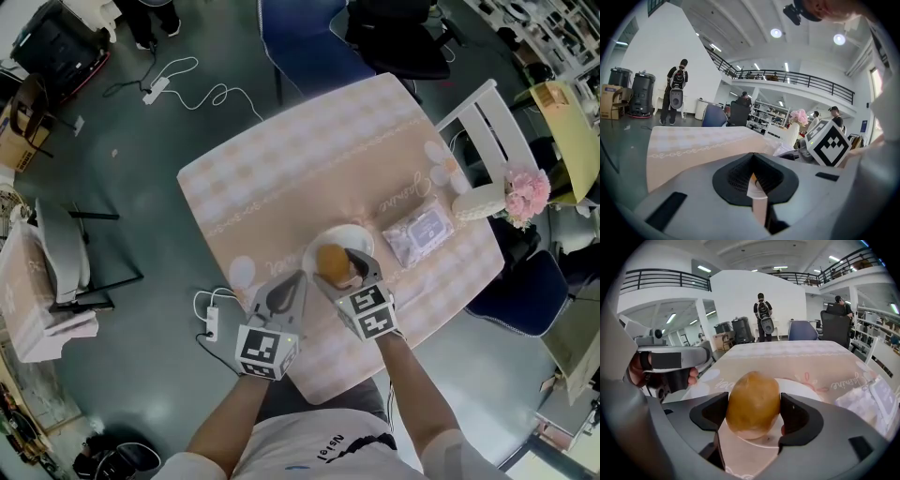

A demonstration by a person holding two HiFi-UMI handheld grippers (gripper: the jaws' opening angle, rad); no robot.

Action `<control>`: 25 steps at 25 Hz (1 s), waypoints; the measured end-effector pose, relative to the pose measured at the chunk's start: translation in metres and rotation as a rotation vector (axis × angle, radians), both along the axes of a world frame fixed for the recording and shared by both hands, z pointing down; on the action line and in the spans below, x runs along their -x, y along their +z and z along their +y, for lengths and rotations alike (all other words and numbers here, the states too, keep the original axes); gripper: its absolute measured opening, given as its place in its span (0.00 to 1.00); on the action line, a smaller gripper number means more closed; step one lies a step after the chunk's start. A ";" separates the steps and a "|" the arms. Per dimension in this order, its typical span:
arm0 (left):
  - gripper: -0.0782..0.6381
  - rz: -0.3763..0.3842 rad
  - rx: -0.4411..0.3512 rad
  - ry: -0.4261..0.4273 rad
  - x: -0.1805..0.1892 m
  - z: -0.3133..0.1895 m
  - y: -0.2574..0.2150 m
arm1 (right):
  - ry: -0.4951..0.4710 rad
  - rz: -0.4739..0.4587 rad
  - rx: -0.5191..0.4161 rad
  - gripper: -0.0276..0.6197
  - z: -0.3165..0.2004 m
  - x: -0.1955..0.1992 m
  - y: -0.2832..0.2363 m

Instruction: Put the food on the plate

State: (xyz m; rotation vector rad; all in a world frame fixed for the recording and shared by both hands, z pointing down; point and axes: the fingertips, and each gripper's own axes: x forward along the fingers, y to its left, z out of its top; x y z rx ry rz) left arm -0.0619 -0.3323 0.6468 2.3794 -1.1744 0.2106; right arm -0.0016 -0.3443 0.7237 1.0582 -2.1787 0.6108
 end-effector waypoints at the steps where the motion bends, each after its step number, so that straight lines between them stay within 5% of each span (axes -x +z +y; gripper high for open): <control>1: 0.12 0.000 0.002 0.000 0.001 0.000 0.000 | -0.008 0.011 0.004 0.57 0.000 0.001 0.001; 15: 0.12 -0.007 0.006 0.000 0.004 -0.002 -0.008 | -0.017 0.034 0.087 0.57 0.006 -0.005 0.000; 25: 0.12 -0.026 0.012 -0.014 -0.007 0.027 -0.049 | 0.008 -0.057 0.027 0.57 0.032 -0.015 -0.074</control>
